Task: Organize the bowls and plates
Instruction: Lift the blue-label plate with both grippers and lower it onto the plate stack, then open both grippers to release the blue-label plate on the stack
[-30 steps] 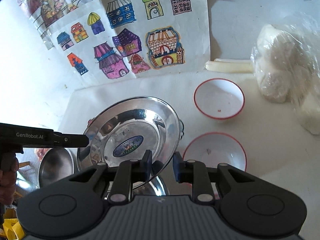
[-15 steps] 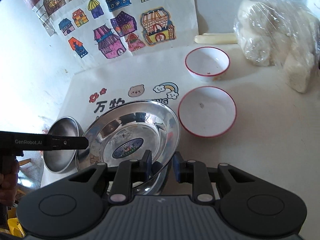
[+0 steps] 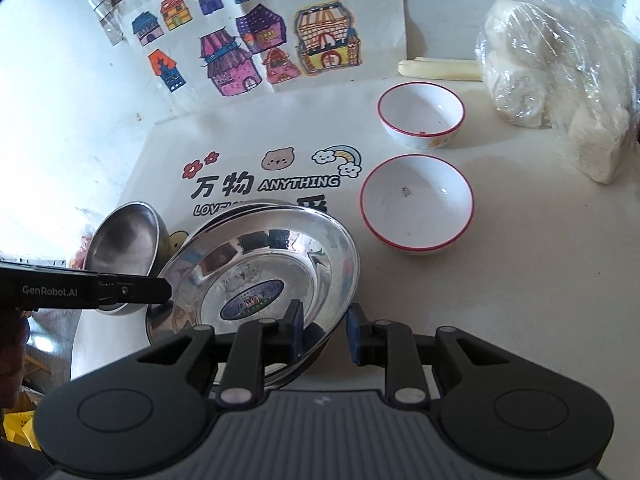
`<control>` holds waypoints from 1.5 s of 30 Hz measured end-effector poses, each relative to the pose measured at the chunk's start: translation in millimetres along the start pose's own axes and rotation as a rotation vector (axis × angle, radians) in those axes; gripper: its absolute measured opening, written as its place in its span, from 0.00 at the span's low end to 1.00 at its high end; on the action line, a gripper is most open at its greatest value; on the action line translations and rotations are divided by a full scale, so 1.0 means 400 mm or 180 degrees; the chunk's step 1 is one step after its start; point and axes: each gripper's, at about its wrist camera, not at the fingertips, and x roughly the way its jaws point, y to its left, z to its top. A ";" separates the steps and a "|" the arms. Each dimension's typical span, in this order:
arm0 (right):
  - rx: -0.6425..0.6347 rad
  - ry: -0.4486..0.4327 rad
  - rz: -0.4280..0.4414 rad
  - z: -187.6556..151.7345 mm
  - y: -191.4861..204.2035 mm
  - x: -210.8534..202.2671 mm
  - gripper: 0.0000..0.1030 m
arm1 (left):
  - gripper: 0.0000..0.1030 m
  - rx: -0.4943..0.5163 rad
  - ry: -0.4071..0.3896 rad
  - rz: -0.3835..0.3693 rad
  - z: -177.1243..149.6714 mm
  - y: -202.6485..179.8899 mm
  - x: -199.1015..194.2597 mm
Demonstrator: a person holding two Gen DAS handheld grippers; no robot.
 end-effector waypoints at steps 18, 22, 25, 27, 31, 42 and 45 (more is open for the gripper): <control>-0.0199 0.0076 -0.0005 0.011 0.019 0.037 0.26 | 0.16 -0.0057 0.0052 0.0154 -0.010 0.002 0.000; -0.0221 0.0106 -0.0003 0.012 0.021 0.045 0.26 | 0.16 -0.0071 0.0080 0.0193 -0.012 0.004 0.001; -0.0233 0.0127 0.0000 0.014 0.022 0.051 0.26 | 0.16 -0.0077 0.0096 0.0218 -0.012 0.007 0.004; -0.0233 0.0136 0.0005 0.012 0.023 0.053 0.26 | 0.16 -0.0082 0.0105 0.0229 -0.013 0.008 0.006; -0.0240 0.0144 -0.0001 0.012 0.027 0.056 0.26 | 0.16 -0.0079 0.0119 0.0248 -0.015 0.008 0.010; -0.0258 0.0164 -0.0040 0.014 0.031 0.062 0.26 | 0.17 -0.0082 0.0144 0.0255 -0.019 0.010 0.018; -0.0262 0.0163 -0.0059 0.013 0.033 0.063 0.26 | 0.17 -0.0080 0.0159 0.0249 -0.020 0.012 0.020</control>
